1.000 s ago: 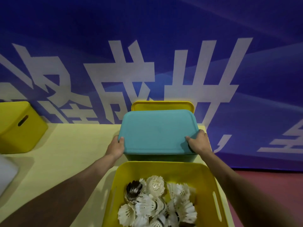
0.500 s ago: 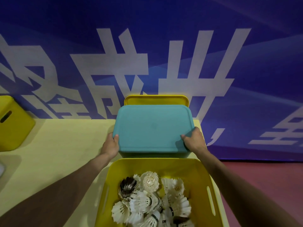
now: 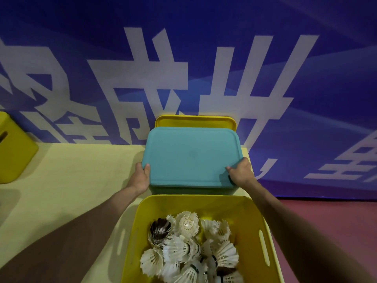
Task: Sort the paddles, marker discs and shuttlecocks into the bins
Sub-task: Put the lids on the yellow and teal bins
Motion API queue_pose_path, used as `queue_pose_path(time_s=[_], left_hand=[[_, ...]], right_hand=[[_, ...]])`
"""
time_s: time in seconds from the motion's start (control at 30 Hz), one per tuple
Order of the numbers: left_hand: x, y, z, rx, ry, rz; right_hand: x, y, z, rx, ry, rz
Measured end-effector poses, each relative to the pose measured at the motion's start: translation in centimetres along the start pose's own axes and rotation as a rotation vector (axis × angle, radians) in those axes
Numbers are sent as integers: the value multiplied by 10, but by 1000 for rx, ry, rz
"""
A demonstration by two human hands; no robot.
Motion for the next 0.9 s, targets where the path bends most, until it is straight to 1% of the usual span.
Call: queue_pose_path(time_s=[0.07, 0.17, 0.23, 0.3, 0.37, 0.5, 0.67, 0.77, 0.9], left_hand=[[-1, 0, 0, -13, 7, -2], [-2, 0, -1, -10, -9, 8], [-2, -1, -1, -3, -29, 25], [-3, -2, 0, -34, -50, 59], [-1, -3, 2, -107, -44, 92], [-1, -4, 4, -278, 84, 127], [-9, -1, 1, -502, 169, 65], [-13, -3, -3, -468, 149, 64], [-10, -4, -3, -489, 223, 71]], right_hand=[[-3, -1, -2, 61, 40, -26], [-5, -9, -12, 295, 82, -27], [-8, -17, -28, 463, 9, 13], [-13, -24, -49, 552, -134, 78], [-21, -25, -72, 609, -265, 114], [-40, -15, -113, 719, -415, 100], [-68, 11, -146, 789, -540, 61], [-87, 22, -154, 815, -574, 44], [-101, 26, -161, 878, -595, 129]])
Point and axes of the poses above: each hand's wrist, its own x-axis away from the middle knuckle, its own y-axis out of the palm, z = x × y, the point moved 4 cm from there along -x, towards the middle knuckle, and after that the axes turned 8 degrees about -z, right-handed, at the moved point
